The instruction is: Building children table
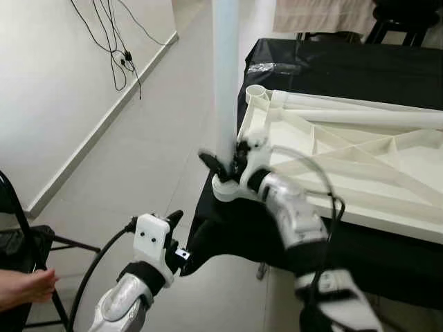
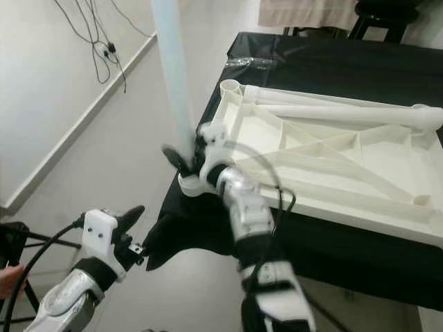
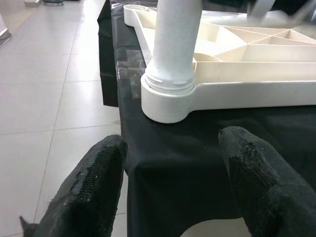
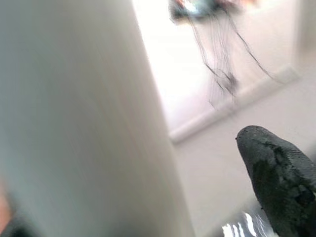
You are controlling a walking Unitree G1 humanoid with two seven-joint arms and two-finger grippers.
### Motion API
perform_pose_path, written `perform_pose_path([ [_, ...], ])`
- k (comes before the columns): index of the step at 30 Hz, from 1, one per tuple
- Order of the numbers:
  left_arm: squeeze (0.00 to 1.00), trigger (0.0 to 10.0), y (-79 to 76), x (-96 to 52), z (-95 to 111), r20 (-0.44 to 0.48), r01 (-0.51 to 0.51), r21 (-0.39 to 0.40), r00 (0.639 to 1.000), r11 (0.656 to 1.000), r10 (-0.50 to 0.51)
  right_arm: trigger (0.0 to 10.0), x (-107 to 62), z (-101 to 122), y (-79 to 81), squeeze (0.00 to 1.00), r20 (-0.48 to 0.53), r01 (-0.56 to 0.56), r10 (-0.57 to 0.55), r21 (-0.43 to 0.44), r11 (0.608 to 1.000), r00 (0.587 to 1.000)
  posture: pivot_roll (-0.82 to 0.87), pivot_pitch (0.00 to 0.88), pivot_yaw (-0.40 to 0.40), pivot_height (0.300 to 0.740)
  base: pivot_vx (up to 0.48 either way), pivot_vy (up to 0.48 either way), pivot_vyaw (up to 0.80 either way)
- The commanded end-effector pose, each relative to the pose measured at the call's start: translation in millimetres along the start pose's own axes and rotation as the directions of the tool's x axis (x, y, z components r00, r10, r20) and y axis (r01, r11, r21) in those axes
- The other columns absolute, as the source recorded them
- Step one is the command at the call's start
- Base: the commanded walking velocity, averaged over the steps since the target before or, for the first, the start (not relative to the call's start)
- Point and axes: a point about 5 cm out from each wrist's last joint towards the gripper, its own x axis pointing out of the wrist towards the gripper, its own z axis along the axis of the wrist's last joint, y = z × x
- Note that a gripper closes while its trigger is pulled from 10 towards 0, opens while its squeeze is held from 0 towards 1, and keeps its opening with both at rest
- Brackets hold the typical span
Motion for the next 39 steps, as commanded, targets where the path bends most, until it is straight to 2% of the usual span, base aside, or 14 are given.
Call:
perform_pose_path([
  [1, 0.00, 10.0, 1.6, -2.2, -7, -0.025, -0.013, 0.001, 1.000, 1.000, 0.013, 10.0, 0.1, -14, 5.6, 0.00, -0.037, -0.120, 0.121, 0.022, 0.992, 0.992, 0.00, 0.109, 0.025, 0.740, 0.000, 0.000, 0.00],
  [4, 0.00, 10.0, 1.0, -1.5, -7, -0.025, -0.013, 0.000, 1.000, 1.000, 0.013, 10.0, 0.8, -17, 3.8, 0.00, -0.084, -0.204, 0.204, 0.007, 0.979, 0.975, 0.00, 0.104, 0.025, 0.740, 0.000, 0.000, 0.00],
  [12, 0.00, 10.0, -1.4, -0.9, -7, -0.021, -0.011, -0.001, 1.000, 1.000, 0.011, 10.0, 3.0, -27, -3.9, 0.00, -0.133, -0.276, 0.282, 0.064, 0.959, 0.950, 0.01, 0.106, 0.018, 0.740, 0.000, 0.000, 0.00],
  [13, 0.00, 10.0, -2.2, -1.0, -8, -0.020, -0.010, -0.001, 1.000, 1.000, 0.010, 1.3, 2.9, -28, -6.1, 0.00, -0.137, -0.292, 0.300, 0.074, 0.954, 0.944, 0.01, 0.107, 0.017, 0.740, 0.000, 0.000, 0.00],
  [14, 0.00, 10.0, -2.2, -1.0, -8, -0.020, -0.010, -0.001, 1.000, 1.000, 0.010, 1.3, 2.9, -28, -6.1, 0.00, -0.137, -0.292, 0.300, 0.074, 0.954, 0.944, 0.01, 0.107, 0.017, 0.740, 0.000, 0.000, 0.00],
  [15, 0.00, 10.0, -3.2, -1.5, -7, -0.020, -0.009, -0.002, 1.000, 1.000, 0.009, 0.0, 2.4, -29, -7.9, 0.00, -0.141, -0.302, 0.311, 0.080, 0.950, 0.940, 0.02, 0.109, 0.016, 0.740, 0.000, 0.000, 0.00],
  [23, 0.00, 10.0, -3.6, -2.8, -6, -0.018, -0.005, -0.003, 1.000, 1.000, 0.005, 0.0, -4.1, -33, -13.9, 0.00, -0.140, -0.303, 0.310, 0.069, 0.950, 0.940, 0.01, 0.115, 0.027, 0.740, 0.000, 0.000, 0.00],
  [31, 0.00, 10.0, -2.4, -4.0, -3, -0.015, -0.002, -0.005, 1.000, 1.000, 0.002, 0.0, -37.5, -49, -26.9, 0.00, -0.160, -0.242, 0.239, 0.001, 0.970, 0.958, -0.01, 0.132, 0.030, 0.740, 0.000, 0.000, 0.00],
  [32, 0.00, 10.0, -1.2, -5.7, -3, -0.016, -0.003, -0.003, 1.000, 1.000, 0.003, 0.0, -45.6, -69, -17.0, 0.00, -0.246, 0.018, -0.037, -0.080, 0.997, 0.968, -0.01, 0.134, 0.027, 0.740, 0.000, 0.000, 0.00],
  [33, 0.00, 10.0, -1.2, -5.7, -3, -0.016, -0.003, -0.003, 1.000, 1.000, 0.003, 0.0, -45.6, -69, -17.0, 0.00, -0.246, 0.018, -0.037, -0.080, 0.997, 0.968, -0.01, 0.134, 0.027, 0.740, 0.000, 0.000, 0.00],
  [34, 0.00, 10.0, -0.6, -5.6, -3, -0.018, -0.002, -0.001, 1.000, 1.000, 0.002, 0.0, -54.9, -86, 11.1, 0.00, -0.304, 0.189, -0.203, -0.077, 0.979, 0.931, -0.01, 0.139, 0.034, 0.740, 0.000, 0.000, 0.00],
  [36, 0.00, 10.0, 0.1, -5.3, -2, -0.020, 0.000, 0.001, 1.000, 1.000, 0.000, 0.0, -75.6, -93, 38.8, 0.00, -0.359, 0.399, -0.396, -0.070, 0.914, 0.845, -0.01, 0.139, 0.034, 0.740, 0.000, 0.000, 0.00],
  [37, 0.00, 10.0, 1.1, -5.3, -2, -0.021, 0.000, 0.002, 1.000, 1.000, 0.000, 0.0, -69.4, -84, 45.8, 0.00, -0.313, 0.333, -0.352, -0.115, 0.936, 0.882, -0.01, 0.144, 0.044, 0.740, 0.000, 0.000, 0.00],
  [39, 0.00, 10.0, 1.3, -5.1, -3, -0.023, 0.000, 0.002, 1.000, 1.000, 0.000, 0.0, -60.6, -80, 38.8, 0.00, -0.289, 0.302, -0.325, -0.124, 0.945, 0.900, -0.03, 0.130, 0.046, 0.740, 0.000, 0.000, 0.00],
])
